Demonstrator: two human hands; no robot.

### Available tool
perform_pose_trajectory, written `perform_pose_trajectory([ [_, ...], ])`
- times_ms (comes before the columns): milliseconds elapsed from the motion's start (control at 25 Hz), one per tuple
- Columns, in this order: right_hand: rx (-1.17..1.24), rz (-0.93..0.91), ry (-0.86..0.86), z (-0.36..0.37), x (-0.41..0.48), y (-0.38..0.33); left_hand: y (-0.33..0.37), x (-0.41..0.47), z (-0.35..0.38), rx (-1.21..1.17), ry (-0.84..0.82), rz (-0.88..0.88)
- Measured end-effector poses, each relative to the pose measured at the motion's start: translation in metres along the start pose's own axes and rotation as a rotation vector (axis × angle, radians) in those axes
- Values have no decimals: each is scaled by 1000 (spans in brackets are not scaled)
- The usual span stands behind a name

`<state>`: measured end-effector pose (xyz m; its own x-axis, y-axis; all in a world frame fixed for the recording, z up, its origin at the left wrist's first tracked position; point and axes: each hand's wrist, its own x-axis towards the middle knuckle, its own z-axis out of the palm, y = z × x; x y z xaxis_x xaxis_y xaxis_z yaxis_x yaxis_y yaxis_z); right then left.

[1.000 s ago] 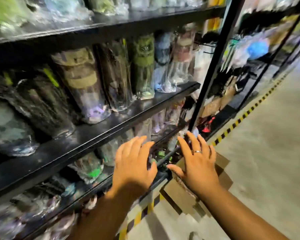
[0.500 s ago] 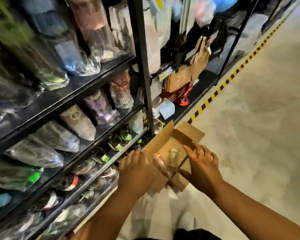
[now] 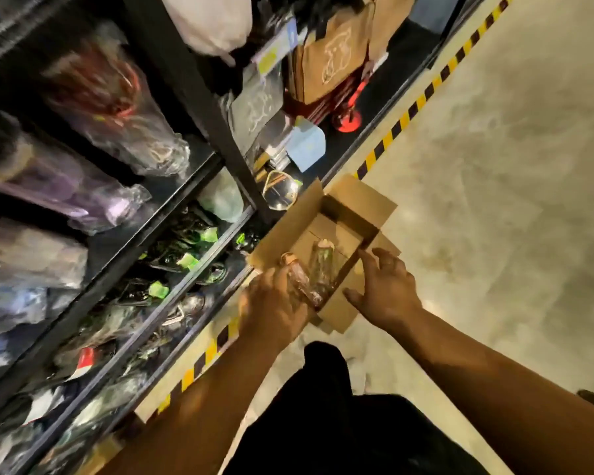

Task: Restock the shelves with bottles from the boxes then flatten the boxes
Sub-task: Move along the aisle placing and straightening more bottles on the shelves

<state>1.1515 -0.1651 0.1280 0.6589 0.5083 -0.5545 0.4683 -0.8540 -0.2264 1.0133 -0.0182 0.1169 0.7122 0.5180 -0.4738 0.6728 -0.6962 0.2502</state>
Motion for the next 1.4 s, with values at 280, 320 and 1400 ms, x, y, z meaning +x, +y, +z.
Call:
perform_pose_trajectory([
  [280,-16,77,-170,146,196,31,-35,165,163,2,-185,-66],
  [320,8,93,-172,172,220,39,-43,180,189,-54,-209,-118],
  [1400,1191,358,-766,350,379,47,-125,259,370,-1153,-197,-674],
])
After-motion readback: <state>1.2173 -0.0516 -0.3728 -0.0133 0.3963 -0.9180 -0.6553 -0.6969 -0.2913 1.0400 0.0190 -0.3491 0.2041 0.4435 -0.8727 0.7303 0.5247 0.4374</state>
